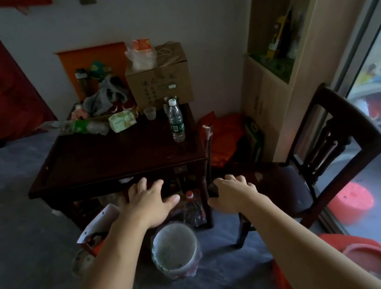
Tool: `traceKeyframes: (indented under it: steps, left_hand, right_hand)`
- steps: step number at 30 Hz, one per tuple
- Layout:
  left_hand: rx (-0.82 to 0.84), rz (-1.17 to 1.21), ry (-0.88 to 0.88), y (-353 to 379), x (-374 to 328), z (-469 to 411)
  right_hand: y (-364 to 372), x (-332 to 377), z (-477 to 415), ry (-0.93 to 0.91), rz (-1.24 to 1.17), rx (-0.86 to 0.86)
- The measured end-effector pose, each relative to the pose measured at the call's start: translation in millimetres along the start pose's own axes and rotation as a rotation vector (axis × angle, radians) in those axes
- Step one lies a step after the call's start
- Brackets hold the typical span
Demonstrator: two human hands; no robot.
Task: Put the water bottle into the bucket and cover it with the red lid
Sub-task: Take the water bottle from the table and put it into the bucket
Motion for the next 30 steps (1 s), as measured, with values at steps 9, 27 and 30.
traceKeyframes:
  steps: [9,27,30]
  left_hand:
    - [0.003,0.015,0.088,-19.3,3.6,-57.5]
    - [0.013,0.043,0.145,-48.5,20.9,-162.5]
    - [0.025,0.051,0.134,-52.6,16.2,-187.7]
  right_hand:
    - [-12.7,19.1,-43.7,0.067,-0.017,-0.011]
    - [-37.9,49.4,-131.0,0.109,-0.004,-0.033]
    - [-47.6,47.2,-159.4,0.104,0.002,-0.022]
Point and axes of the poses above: each hand's wrist, its own z-axis away from the middle knuckle, its own y-axis out of the palm, x = y × z, the point moved 4 cm from there along -z, towards the middle knuckle, and after that the axes turned 14 degrees about -z, right-handed, at the moved point
